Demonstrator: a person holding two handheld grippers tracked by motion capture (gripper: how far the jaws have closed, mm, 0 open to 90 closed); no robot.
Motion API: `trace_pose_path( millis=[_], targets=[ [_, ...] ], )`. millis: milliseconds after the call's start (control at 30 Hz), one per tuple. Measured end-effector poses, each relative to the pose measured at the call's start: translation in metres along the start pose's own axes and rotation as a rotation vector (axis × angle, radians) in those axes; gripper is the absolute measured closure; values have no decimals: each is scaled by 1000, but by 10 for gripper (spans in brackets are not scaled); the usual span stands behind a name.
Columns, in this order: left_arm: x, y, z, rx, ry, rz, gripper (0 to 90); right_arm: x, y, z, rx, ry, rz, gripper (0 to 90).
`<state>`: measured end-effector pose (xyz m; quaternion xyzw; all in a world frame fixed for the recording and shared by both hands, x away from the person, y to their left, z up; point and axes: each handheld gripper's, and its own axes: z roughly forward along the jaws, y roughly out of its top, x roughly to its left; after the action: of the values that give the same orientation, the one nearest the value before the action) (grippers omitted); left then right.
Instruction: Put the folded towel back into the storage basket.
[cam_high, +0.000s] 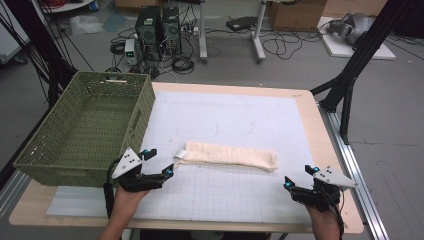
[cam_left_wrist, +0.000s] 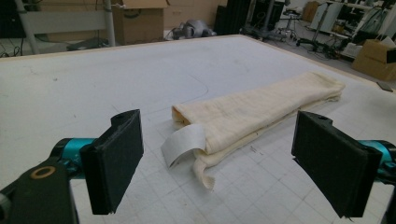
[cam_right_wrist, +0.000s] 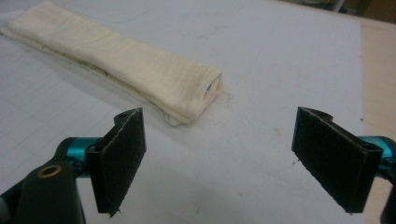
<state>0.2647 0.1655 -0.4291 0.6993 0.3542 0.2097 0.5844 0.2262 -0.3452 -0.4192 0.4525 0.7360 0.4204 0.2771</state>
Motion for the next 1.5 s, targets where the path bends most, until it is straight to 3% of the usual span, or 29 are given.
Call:
trace_pose_path(
  millis=[433,633,1100,1300,1400,1500],
  targets=[
    [-1,-4,7,43,-11,5,174,-5,-1,5,15,55,1,176],
    [-4,-2,5,26,-19,6,174,-2,1,-2,-3,43,-2,177],
    [-8,1,8,46,-38,4,166,-2,4,-2,-12,45,9,189],
    [-8,8,6,21,-37,-10,166,3,6,-1,-8,35,-31,151],
    [-5,20,13,45,-46,-16,175,5,7,0,-4,37,-40,149],
    [-3,28,24,100,-49,-6,177,6,9,1,-2,37,-46,149]
  ],
)
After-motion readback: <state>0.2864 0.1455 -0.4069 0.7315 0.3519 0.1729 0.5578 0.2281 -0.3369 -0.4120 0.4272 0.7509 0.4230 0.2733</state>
